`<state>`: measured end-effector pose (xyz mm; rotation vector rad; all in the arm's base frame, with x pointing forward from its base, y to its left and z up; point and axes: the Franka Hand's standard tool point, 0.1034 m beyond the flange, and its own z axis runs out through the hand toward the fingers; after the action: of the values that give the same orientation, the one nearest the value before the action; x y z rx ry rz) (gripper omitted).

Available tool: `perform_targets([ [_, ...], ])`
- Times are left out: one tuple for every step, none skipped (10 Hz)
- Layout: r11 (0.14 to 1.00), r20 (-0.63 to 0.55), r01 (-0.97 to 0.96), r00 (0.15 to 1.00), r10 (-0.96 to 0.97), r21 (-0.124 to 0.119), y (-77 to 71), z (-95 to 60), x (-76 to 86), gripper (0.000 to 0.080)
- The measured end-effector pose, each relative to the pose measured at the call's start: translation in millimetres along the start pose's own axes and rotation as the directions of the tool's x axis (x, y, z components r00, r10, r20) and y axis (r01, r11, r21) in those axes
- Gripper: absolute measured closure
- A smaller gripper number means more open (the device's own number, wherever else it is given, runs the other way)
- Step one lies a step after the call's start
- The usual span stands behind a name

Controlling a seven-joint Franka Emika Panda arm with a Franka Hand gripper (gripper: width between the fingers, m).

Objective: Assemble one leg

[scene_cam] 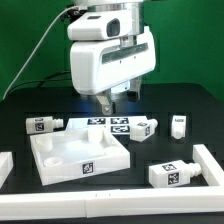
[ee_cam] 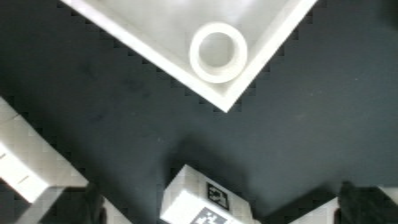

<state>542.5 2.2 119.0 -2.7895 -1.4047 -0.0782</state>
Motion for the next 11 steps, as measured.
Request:
perform_targets([
  [1.0, 0.0, 0.0, 1.0, 0.0, 0.0, -0.1, 0.2, -0.1, 0.015],
  [1.0, 0.0, 0.0, 1.0, 0.0, 0.0, -0.1, 0.3, -0.1, 0.015],
  [0.999, -0.007, 0.044, 0.999, -0.044, -0.012, 1.4, 2.2, -1.0, 0.015],
  [0.995, -0.014, 0.098, 0.995, -0.099, -0.028, -0.4, 11.9, -5.4, 0.015],
  [0.992, -0.008, 0.124, 0.992, -0.125, -0.019, -4.4, 21.5, 1.1, 0.015],
  [0.989, -0.01, 0.149, 0.989, -0.15, -0.017, -4.1, 28.6, 14.1, 0.015],
  [0.984, -0.013, 0.179, 0.984, -0.179, -0.014, -4.0, 37.5, 32.4, 0.015],
  [0.978, -0.025, 0.207, 0.978, -0.207, -0.008, -4.1, 47.5, 54.5, 0.015],
  [0.976, -0.033, 0.218, 0.975, -0.218, -0.006, -4.4, 52.1, 65.4, 0.015],
  [0.977, -0.031, 0.211, 0.977, -0.211, -0.007, -2.8, 51.2, 61.7, 0.015],
  [0.978, -0.031, 0.209, 0.977, -0.209, -0.006, -2.4, 51.5, 60.8, 0.015],
])
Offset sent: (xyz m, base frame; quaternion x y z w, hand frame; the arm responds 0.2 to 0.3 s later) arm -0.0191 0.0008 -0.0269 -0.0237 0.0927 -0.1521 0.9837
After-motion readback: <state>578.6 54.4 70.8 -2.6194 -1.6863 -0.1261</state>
